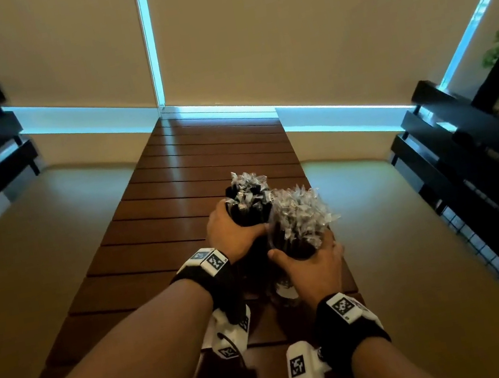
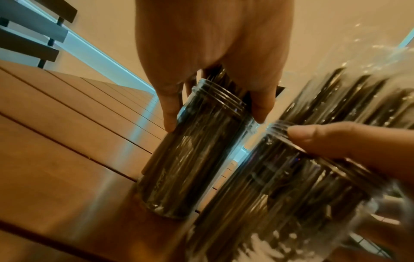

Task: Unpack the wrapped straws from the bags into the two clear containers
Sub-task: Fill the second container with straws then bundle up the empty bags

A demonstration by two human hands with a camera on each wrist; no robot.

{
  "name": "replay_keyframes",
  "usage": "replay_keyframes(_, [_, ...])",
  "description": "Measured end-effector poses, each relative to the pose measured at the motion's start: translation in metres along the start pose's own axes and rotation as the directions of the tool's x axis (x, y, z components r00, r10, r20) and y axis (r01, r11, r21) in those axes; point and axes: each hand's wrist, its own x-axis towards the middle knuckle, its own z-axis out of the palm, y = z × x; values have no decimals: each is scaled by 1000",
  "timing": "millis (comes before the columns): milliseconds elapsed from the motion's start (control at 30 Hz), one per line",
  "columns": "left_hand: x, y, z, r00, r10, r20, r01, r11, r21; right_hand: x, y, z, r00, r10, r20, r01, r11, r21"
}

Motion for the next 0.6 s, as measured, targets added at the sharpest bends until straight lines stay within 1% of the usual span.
replay_keyframes(67, [7, -5, -13, 999, -13, -39, 13, 1000, -7, 15, -8, 9, 1000, 17, 17, -17, 1000, 0])
replay_keyframes(267, [48, -26, -44, 991, -43, -128, 43, 999, -2, 80, -26, 49, 998, -9, 64, 15, 996, -88])
replay_keyframes(433, [85, -33, -48, 984, -56, -170, 54, 998, -19, 123, -37, 81, 997, -7, 83, 10, 999, -40])
replay_keyframes(600, [112, -34, -51, 979, -83, -186, 83, 996, -6, 152, -46, 102, 990, -21, 141, 29, 998, -54])
